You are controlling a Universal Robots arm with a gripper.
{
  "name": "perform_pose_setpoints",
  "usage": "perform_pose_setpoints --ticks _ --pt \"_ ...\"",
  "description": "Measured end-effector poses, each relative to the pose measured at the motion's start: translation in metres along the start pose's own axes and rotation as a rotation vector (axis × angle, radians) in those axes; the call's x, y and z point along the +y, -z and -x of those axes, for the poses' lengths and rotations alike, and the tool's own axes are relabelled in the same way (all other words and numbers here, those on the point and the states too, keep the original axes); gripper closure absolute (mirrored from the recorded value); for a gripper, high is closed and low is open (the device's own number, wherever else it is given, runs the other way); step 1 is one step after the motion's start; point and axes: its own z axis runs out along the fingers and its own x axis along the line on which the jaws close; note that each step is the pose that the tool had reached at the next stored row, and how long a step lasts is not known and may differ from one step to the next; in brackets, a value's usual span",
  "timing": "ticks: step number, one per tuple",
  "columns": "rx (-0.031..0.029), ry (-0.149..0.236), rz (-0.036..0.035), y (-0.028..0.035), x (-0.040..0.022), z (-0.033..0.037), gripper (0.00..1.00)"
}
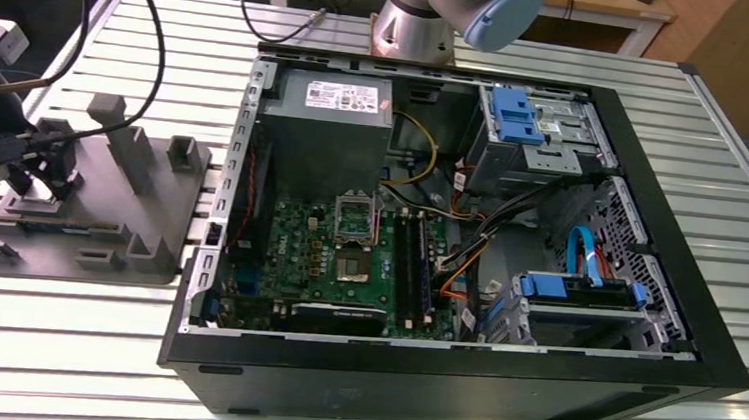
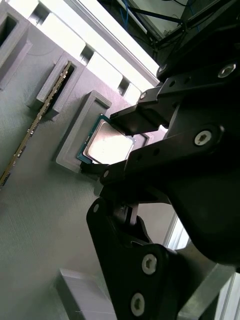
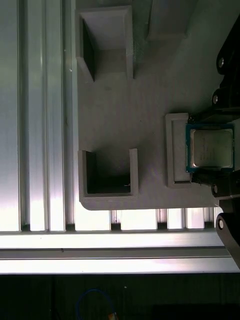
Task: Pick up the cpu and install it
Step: 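Pick up the cpu and move it towards the insertion slot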
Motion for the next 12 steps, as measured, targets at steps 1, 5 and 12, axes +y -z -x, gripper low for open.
perform_pose_setpoints --ticks 1,5,12 --pt "0.0000 0.000 0.0000 0.0000 0.0000 0.0000 0.53" --pt "0.0000 0.000 -0.0001 0.0001 0.0000 0.0000 0.53" --pt "0.0000 0.000 -0.0001 0.0003 0.0000 0.0000 0.46"
